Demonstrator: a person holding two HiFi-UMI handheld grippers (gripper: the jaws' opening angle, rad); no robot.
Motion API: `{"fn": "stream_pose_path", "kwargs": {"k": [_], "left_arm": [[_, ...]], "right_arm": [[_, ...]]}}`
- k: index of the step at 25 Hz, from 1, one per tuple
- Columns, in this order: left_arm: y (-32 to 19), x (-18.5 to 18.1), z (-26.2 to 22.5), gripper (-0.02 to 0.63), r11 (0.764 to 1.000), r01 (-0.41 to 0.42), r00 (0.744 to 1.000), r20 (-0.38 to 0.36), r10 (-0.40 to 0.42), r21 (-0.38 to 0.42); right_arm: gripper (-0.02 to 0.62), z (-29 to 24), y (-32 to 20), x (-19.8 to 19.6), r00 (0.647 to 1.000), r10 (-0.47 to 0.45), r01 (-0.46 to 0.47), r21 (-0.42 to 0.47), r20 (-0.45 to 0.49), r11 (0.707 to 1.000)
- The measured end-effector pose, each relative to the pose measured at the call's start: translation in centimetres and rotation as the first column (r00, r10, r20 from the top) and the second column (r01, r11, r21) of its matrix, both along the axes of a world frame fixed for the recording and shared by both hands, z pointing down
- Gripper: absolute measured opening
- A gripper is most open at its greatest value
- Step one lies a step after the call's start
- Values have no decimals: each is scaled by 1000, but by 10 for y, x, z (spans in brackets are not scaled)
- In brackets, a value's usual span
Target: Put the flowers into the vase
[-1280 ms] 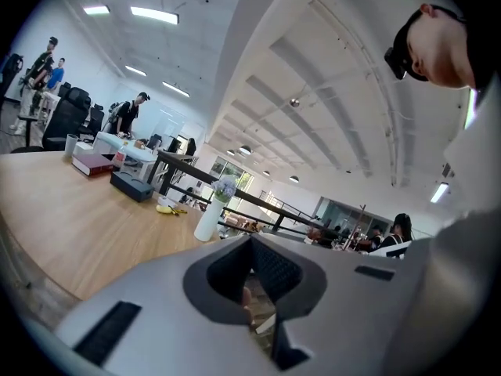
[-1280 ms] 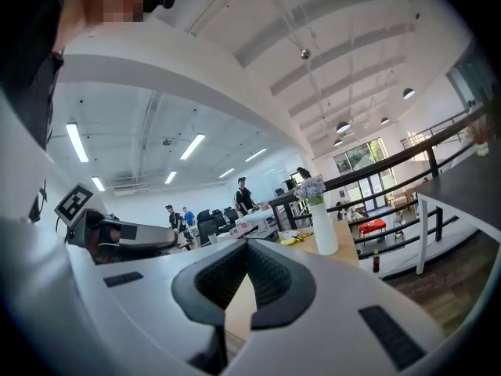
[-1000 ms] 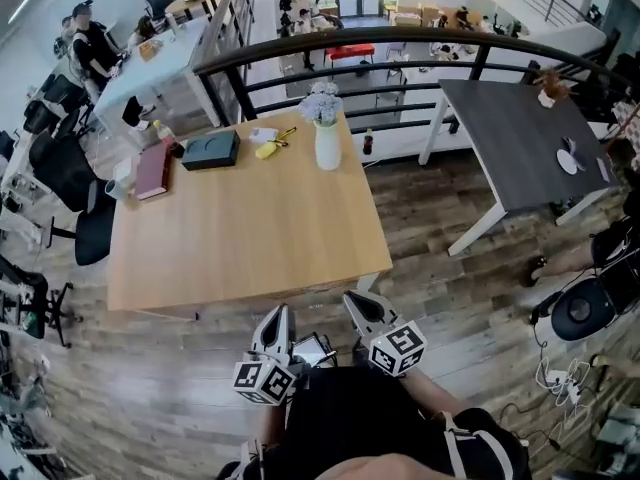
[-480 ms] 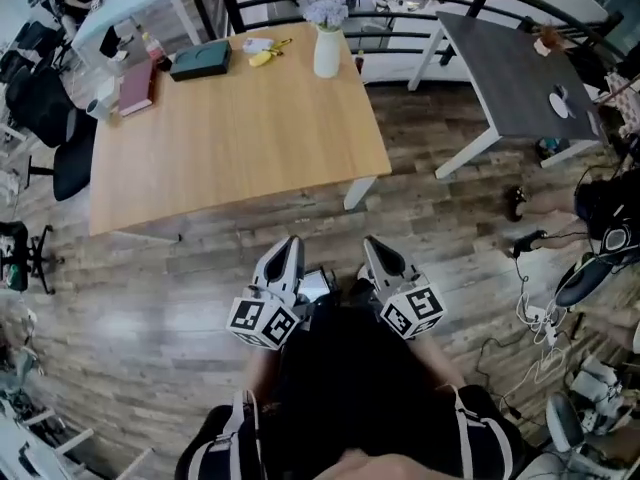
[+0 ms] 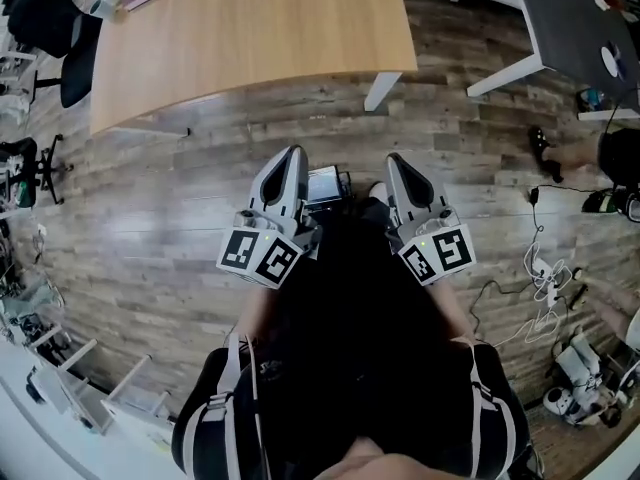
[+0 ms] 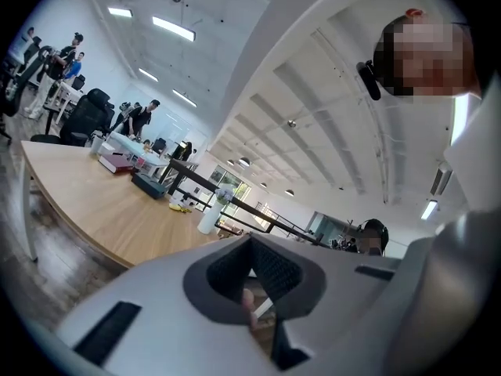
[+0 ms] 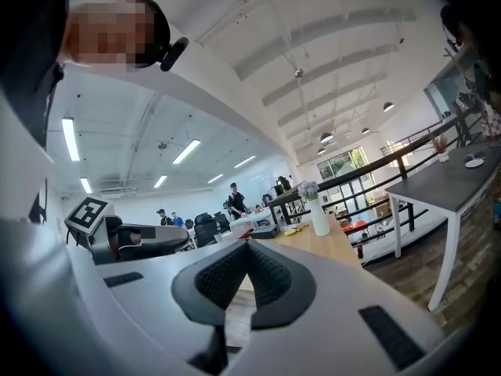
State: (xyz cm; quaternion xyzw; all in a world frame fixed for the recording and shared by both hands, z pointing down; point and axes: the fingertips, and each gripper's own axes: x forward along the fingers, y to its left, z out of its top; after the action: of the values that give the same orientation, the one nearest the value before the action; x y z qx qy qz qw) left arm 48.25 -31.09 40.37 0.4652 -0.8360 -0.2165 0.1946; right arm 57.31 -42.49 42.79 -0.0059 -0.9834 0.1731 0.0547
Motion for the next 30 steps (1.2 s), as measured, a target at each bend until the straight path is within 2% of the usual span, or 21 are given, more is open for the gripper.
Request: {"fn": "stream_pose_path", "kwargs": {"k": [6, 12, 17, 21, 30], "left_arm": [[-13, 9, -7, 48, 1000, -13, 1000, 21, 13, -2], [-20, 14, 3, 48, 1000, -30, 999, -18, 30, 7], [-27, 8, 7, 48, 999, -44, 998, -50, 44, 17], [-15, -6, 11, 48, 999, -18, 996, -89, 21, 41], [-15, -18, 10, 48, 999, -24, 995, -94, 27, 34]], "right_arm": [[17, -7, 0, 5, 1000, -19, 20, -8, 24, 1000], [17, -1, 3, 3, 1000, -28, 28, 9, 11, 1000], [15, 1, -1, -4, 1000, -20, 20, 11, -4, 1000], [15, 6, -4, -5, 1000, -7, 7, 9, -13, 1000], [15, 8, -6, -15, 1000, -1, 1, 2, -29, 1000]]}}
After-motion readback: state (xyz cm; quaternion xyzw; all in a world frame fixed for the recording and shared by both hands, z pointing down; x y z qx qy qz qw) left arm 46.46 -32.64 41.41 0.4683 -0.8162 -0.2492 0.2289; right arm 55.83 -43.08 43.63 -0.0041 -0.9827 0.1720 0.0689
